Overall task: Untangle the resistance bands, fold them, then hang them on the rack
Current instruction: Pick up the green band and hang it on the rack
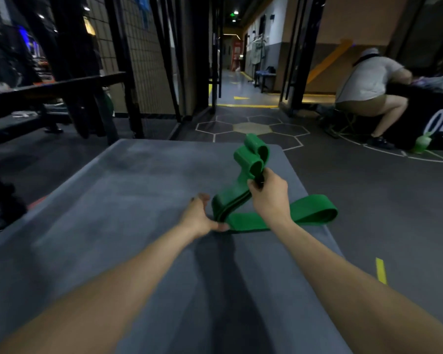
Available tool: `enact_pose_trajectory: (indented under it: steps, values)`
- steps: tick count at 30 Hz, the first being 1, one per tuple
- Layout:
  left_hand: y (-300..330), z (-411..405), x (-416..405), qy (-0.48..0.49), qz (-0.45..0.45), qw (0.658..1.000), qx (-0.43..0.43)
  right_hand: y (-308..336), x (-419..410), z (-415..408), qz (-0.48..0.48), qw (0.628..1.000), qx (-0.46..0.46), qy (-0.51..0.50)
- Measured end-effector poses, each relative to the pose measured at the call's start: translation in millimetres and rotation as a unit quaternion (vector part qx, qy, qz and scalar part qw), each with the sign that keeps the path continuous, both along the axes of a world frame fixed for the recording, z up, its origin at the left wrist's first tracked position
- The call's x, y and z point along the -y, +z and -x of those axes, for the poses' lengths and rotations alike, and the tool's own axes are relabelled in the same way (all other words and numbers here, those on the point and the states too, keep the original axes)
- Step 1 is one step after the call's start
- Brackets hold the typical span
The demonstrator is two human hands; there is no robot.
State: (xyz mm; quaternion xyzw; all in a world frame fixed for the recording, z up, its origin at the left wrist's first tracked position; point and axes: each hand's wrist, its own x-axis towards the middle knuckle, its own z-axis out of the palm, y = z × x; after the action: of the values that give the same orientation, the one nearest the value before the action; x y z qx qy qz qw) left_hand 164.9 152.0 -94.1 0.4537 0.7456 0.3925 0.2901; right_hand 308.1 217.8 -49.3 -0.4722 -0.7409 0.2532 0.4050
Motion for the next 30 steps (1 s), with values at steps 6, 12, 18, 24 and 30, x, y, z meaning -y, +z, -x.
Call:
enact_pose_trajectory:
  steps: [6, 12, 18, 24, 30]
  values:
    - [-35, -11, -33, -0.002, -0.055, 0.997, 0.049, -20, -28, -37, 0.051, 0.997, -0.004, -0.055]
    - [-29, -13, -39, -0.011, -0.096, 0.995, -0.033, -42, -42, -47, 0.130, 0.989, -0.001, -0.071]
    - [-19, -9, -46, -0.043, -0.055, 0.994, -0.084, -40, -44, -60, 0.213, 0.972, 0.037, -0.092]
    - [9, -23, -33, -0.031, -0.044, 0.984, -0.170, -11, -19, -74, 0.081, 0.966, 0.191, -0.155]
    - [25, -26, -30, -0.044, -0.006, 0.978, -0.205, -16, -6, -49, -0.274, 0.928, 0.244, 0.069]
